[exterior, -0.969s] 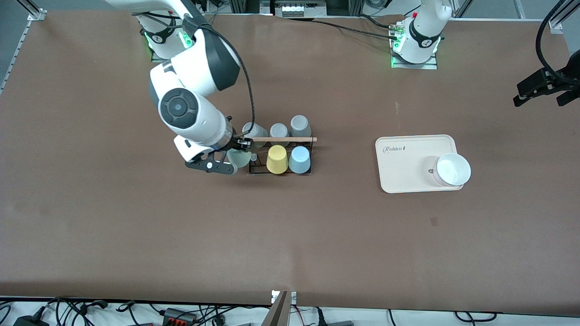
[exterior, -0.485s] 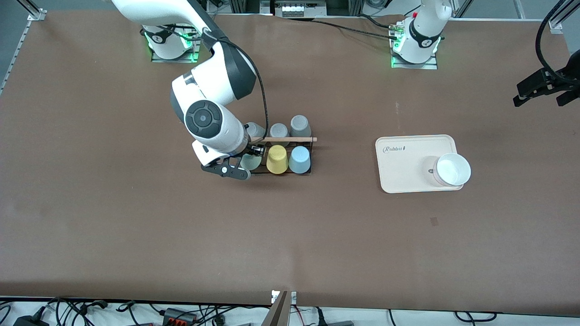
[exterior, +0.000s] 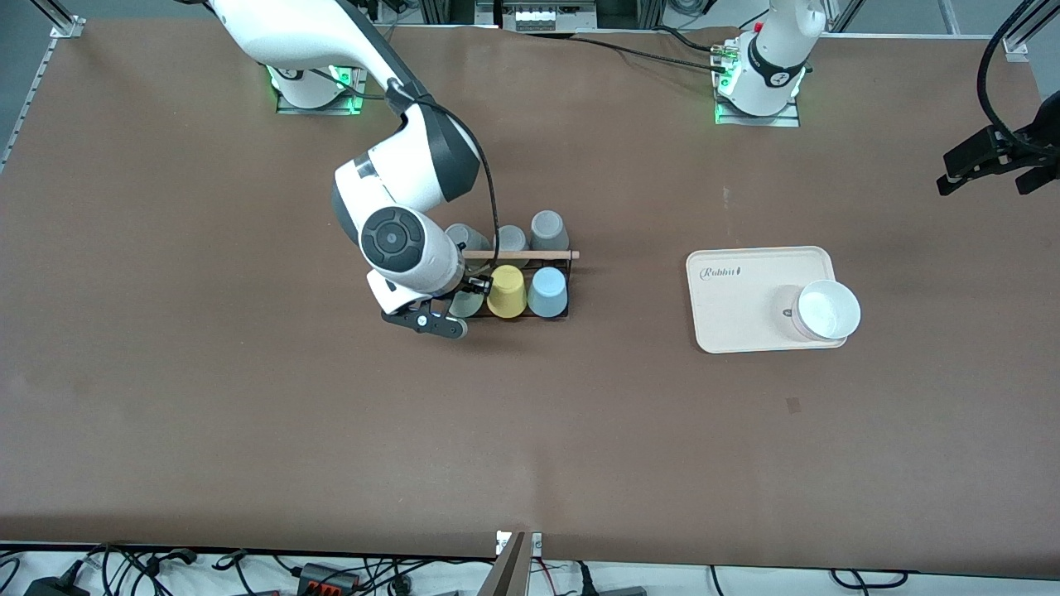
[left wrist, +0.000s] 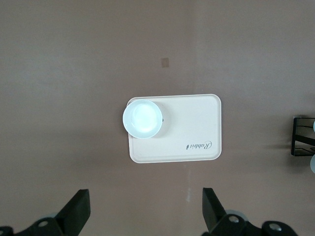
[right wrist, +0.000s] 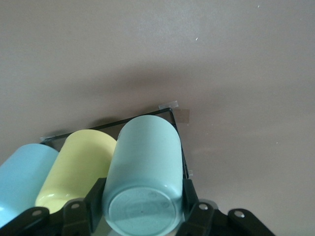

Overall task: Hang scattered cups on rack with three cups
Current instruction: 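Carry the teal cup to the rack and lower it onto a peg, then open the right gripper and pull it back from the rack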

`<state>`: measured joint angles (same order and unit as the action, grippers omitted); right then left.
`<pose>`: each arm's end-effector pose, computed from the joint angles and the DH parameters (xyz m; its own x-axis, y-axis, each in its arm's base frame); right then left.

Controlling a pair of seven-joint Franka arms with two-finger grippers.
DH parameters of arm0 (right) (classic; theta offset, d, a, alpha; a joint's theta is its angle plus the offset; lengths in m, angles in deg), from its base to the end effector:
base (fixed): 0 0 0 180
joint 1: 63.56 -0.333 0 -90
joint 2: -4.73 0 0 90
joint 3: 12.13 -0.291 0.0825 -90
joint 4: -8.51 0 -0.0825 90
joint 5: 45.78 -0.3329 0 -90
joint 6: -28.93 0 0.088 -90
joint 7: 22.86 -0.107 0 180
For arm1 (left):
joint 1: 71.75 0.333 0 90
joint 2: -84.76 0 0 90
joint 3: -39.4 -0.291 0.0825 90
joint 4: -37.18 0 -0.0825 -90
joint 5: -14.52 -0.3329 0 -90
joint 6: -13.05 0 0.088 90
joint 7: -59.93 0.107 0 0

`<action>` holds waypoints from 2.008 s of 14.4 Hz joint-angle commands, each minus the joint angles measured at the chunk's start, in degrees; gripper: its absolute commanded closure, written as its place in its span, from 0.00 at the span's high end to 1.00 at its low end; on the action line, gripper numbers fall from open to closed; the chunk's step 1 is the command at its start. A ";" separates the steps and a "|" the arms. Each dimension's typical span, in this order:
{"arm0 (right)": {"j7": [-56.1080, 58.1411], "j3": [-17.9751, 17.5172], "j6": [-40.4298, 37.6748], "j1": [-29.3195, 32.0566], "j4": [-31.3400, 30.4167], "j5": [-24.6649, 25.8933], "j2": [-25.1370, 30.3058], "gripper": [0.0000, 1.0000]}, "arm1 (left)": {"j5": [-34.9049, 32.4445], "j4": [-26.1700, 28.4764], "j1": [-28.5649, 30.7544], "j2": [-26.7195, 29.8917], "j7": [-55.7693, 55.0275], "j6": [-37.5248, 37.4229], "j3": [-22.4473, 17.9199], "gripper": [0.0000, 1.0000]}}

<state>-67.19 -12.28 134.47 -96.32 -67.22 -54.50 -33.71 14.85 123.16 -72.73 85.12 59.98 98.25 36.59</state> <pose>0.5430 0.3653 0.3305 0.9473 -0.2443 -0.2072 -0.2483 -0.9686 0.0068 0.4933 0.0152 0.6246 0.9995 0.0306 -0.0073 0.0306 -0.9995 0.0061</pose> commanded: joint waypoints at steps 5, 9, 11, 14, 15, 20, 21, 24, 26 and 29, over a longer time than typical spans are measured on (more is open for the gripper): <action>-1.81 0.32 0.10 -0.72 1.82 -2.79 -2.33 0.92 | 0.02 1.03 -0.17 0.69 0.12 0.50 -0.01 1.00; -3.04 1.11 -1.04 0.24 3.57 -2.45 -0.23 1.00 | 0.02 1.03 -0.17 0.69 0.12 0.50 -0.01 1.00; -3.04 1.55 -2.09 1.12 4.80 -1.83 0.47 1.00 | 0.02 1.03 -0.17 0.69 0.12 0.50 -0.01 1.00; -1.90 3.74 -4.20 3.49 6.13 -1.74 3.64 1.00 | 0.02 1.03 -0.17 0.61 0.12 0.50 -0.01 1.00; 0.01 4.53 -5.60 5.23 6.22 -1.48 4.60 1.00 | 0.02 1.03 -0.17 0.61 0.12 0.50 -0.01 1.00; 18.63 7.88 -8.59 12.18 6.22 3.27 9.17 1.00 | 0.02 1.12 -0.17 0.61 0.12 0.50 -0.01 1.00; 21.28 8.06 -9.30 13.94 6.22 3.27 9.53 1.00 | 0.02 1.12 -0.17 0.69 0.12 0.50 -0.01 1.00; 28.30 8.06 -10.79 18.68 6.22 3.27 11.81 1.00 | 0.02 1.12 -0.08 0.61 0.73 0.50 -0.10 1.00; 33.14 7.88 -11.33 21.93 5.96 3.18 14.00 1.00 | 0.02 1.12 -0.08 0.43 0.82 -0.20 -0.01 1.00; 40.35 6.75 -10.89 28.34 1.68 3.09 18.82 1.00 | 0.11 1.12 0.09 0.69 1.00 -1.61 -0.19 1.00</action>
<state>-31.67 -3.67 123.85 -72.33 -60.94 -51.78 -19.69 14.85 123.76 -72.72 85.09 59.99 97.54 36.57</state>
